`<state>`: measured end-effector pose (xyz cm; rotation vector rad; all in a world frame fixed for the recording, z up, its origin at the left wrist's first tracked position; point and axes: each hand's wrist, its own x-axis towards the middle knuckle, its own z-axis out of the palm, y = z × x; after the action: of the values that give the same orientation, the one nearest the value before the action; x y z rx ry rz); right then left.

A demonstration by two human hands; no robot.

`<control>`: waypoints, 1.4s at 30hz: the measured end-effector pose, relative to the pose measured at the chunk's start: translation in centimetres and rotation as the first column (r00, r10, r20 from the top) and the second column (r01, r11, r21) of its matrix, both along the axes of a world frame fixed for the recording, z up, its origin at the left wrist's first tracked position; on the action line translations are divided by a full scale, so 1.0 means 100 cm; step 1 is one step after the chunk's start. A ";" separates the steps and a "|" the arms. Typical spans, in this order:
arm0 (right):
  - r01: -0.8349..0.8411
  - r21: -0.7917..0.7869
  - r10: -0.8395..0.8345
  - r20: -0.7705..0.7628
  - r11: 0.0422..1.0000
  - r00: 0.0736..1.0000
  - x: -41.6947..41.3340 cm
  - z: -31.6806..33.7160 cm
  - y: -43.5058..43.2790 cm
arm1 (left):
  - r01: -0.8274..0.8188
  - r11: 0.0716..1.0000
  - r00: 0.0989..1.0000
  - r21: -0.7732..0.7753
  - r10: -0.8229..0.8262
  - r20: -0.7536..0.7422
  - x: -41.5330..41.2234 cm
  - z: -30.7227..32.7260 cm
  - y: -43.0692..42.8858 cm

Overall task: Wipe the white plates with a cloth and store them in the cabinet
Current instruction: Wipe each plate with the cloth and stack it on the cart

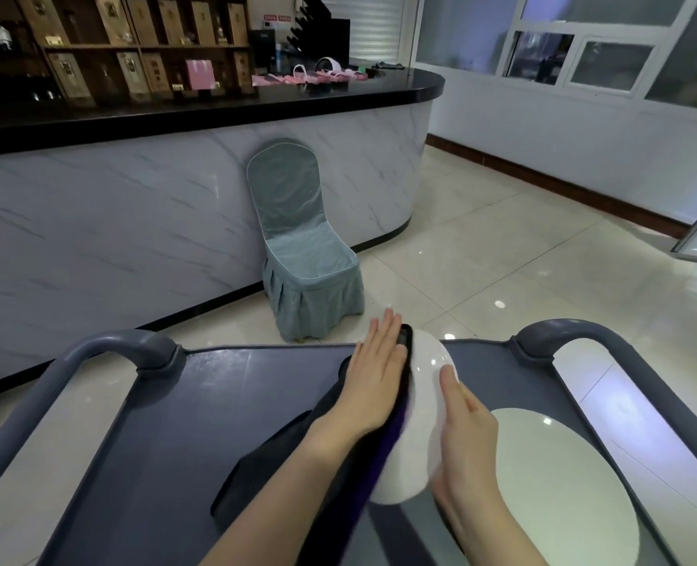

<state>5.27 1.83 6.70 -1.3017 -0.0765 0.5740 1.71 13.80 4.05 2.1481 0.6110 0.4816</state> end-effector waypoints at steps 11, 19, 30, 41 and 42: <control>0.032 0.041 -0.032 0.002 0.999 0.999 0.031 -0.002 -0.017 | 0.119 0.991 0.987 0.068 -0.111 -0.113 -0.015 -0.028 -0.057; 0.024 0.046 -0.026 0.045 0.999 0.999 0.033 0.000 -0.021 | 0.052 0.997 0.992 -0.060 -0.058 -0.108 -0.018 -0.030 -0.046; 0.013 0.046 -0.013 0.011 0.999 1.000 0.023 -0.012 -0.034 | 0.072 0.997 0.991 -0.034 -0.075 -0.111 -0.005 -0.022 -0.048; 0.020 0.018 -0.021 0.040 1.000 0.999 0.021 -0.017 -0.032 | 0.130 0.987 0.989 -0.095 -0.136 -0.057 -0.004 -0.029 -0.071; 0.014 -0.005 -0.013 0.070 1.000 0.997 0.019 -0.018 -0.031 | 0.093 0.986 0.992 -0.138 -0.105 -0.076 -0.006 -0.032 -0.062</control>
<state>7.19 -1.26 4.93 -1.3273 -0.1242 0.5172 1.15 7.57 0.83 2.0662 0.5628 0.2902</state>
